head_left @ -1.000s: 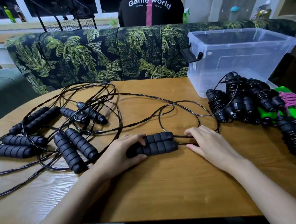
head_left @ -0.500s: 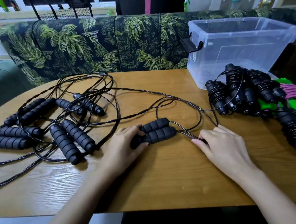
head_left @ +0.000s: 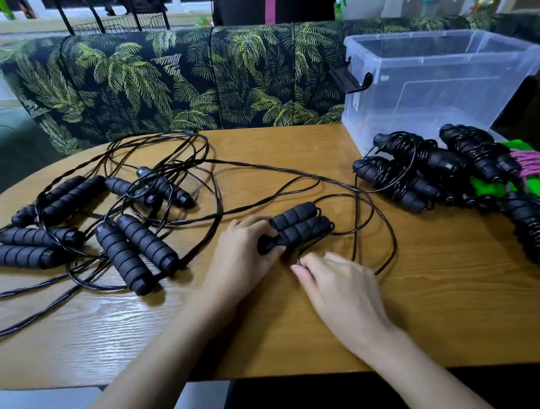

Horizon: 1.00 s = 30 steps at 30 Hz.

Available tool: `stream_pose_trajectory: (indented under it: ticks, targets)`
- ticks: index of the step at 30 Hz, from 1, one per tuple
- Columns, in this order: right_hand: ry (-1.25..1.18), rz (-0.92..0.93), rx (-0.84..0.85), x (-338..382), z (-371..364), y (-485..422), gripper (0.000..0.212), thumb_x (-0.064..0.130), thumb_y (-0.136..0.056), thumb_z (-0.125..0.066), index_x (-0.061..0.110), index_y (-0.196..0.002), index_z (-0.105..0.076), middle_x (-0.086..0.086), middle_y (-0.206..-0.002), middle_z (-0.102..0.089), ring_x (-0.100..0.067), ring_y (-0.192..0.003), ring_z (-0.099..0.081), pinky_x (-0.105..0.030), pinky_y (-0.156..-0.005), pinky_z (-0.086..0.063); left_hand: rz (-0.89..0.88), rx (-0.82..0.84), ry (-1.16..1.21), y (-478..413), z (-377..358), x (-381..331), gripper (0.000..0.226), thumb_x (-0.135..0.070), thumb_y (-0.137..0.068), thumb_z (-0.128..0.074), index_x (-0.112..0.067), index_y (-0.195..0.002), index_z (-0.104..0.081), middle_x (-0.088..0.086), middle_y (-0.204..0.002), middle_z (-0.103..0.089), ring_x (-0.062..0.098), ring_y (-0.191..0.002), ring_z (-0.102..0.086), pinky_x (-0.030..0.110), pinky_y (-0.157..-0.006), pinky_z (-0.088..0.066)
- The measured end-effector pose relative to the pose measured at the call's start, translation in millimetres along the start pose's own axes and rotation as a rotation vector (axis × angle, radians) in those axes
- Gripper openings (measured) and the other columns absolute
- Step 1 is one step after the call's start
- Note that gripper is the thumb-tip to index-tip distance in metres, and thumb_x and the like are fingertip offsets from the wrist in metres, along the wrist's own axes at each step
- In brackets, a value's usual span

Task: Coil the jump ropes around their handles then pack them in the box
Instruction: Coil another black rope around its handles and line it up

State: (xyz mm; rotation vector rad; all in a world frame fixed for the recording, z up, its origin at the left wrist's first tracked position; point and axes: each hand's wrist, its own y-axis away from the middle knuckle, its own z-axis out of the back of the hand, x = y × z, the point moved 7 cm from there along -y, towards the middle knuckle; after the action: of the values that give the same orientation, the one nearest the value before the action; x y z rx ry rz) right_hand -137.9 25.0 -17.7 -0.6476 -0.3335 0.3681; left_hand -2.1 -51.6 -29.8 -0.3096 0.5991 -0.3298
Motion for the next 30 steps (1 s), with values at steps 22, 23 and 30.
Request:
stream_pose_trajectory:
  ticks: [22,23,30]
  targets:
    - [0.258,0.133,0.122,40.4,-29.7,4.1,0.026,0.025,-0.061,-0.090,0.019,-0.064,-0.065,0.003,-0.055,-0.060,-0.016,-0.055,-0.060,-0.026,-0.053,-0.050,-0.116,0.285,-0.181,-16.9,3.0,-22.2,0.032,-0.037,-0.074,-0.080,-0.010,-0.088,-0.070,0.002,-0.107,-0.063,0.021,-0.091,-0.062,0.038,-0.079,-0.053]
    - [0.227,0.149,0.127,34.5,-26.2,4.5,0.026,0.030,-0.066,-0.088,0.020,-0.066,-0.064,0.004,-0.057,-0.060,-0.015,-0.056,-0.060,-0.025,-0.052,-0.048,-0.113,0.266,-0.145,-17.1,3.3,-19.5,0.027,-0.031,-0.075,-0.081,-0.011,-0.089,-0.071,0.002,-0.108,-0.064,0.021,-0.095,-0.063,0.036,-0.080,-0.053]
    - [0.015,0.218,0.339,-46.2,-7.4,5.4,0.040,0.051,-0.097,-0.035,0.027,-0.079,-0.061,0.017,-0.069,-0.057,-0.002,-0.064,-0.053,-0.021,-0.050,-0.051,-0.080,0.138,0.003,-12.5,4.9,-9.3,0.024,-0.020,-0.074,-0.084,-0.008,-0.094,-0.076,0.003,-0.109,-0.069,0.018,-0.094,-0.067,0.024,-0.080,-0.054]
